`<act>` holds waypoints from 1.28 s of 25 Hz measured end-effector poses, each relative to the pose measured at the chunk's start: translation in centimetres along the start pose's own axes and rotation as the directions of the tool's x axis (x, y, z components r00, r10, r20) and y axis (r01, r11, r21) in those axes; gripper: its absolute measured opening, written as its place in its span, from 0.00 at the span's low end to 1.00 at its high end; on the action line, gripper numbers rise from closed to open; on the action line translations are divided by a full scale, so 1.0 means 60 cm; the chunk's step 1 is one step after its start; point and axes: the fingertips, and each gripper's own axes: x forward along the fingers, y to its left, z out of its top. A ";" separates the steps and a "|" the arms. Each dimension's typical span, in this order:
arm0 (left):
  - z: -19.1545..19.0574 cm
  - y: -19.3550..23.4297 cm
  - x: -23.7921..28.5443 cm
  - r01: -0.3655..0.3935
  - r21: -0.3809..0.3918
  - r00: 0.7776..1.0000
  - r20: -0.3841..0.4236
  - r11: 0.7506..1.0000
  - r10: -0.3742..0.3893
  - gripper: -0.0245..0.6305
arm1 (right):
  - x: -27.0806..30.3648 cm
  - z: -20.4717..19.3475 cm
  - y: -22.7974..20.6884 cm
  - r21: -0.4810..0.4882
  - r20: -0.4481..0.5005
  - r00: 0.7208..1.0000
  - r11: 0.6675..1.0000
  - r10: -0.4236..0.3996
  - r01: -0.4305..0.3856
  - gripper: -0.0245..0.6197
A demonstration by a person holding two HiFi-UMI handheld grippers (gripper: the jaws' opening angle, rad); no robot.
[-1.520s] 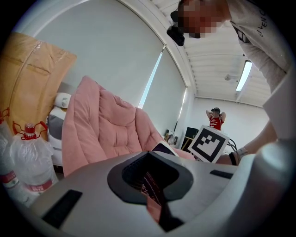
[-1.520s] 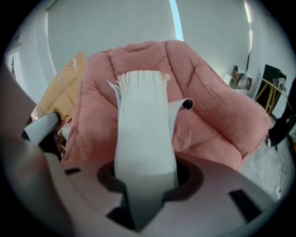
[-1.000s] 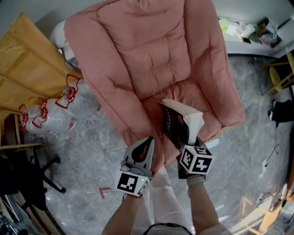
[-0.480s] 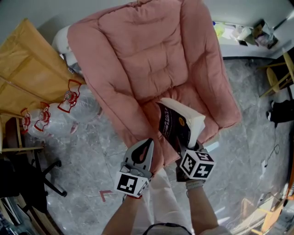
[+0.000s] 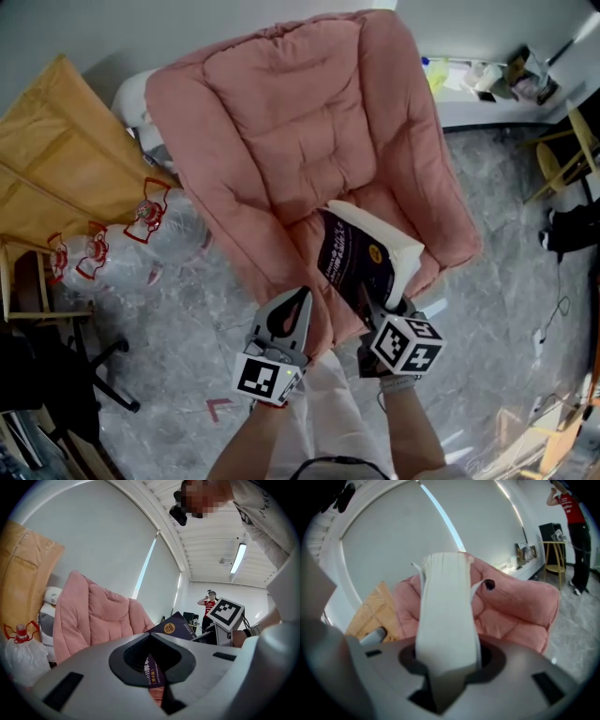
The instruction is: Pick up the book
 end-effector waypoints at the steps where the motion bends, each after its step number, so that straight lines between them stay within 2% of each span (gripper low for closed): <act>1: 0.004 -0.001 0.000 0.001 0.000 1.000 0.000 1.000 -0.001 0.06 | -0.003 0.005 0.004 0.005 0.007 1.000 1.000 0.005 -0.005 0.31; 11: 0.038 -0.002 -0.013 0.022 0.038 1.000 0.018 0.999 -0.023 0.06 | -0.037 0.036 0.036 0.097 0.058 0.996 0.992 0.074 -0.079 0.31; 19: 0.080 0.015 -0.031 0.002 0.059 0.999 0.048 0.998 -0.005 0.06 | -0.071 0.053 0.072 0.227 0.103 0.975 0.950 0.196 -0.215 0.30; 26: 0.119 0.023 -0.049 -0.018 0.071 0.996 0.087 0.997 0.012 0.06 | -0.099 0.064 0.119 0.311 0.123 0.938 0.886 0.323 -0.345 0.30; 29: 0.129 0.021 -0.062 -0.017 0.084 0.996 0.090 0.996 0.009 0.06 | -0.110 0.068 0.134 0.366 0.156 0.913 0.836 0.378 -0.409 0.30; 32: 0.144 0.024 -0.079 -0.024 0.092 0.995 0.103 0.996 0.014 0.06 | -0.123 0.070 0.142 0.409 0.216 0.869 0.767 0.445 -0.494 0.30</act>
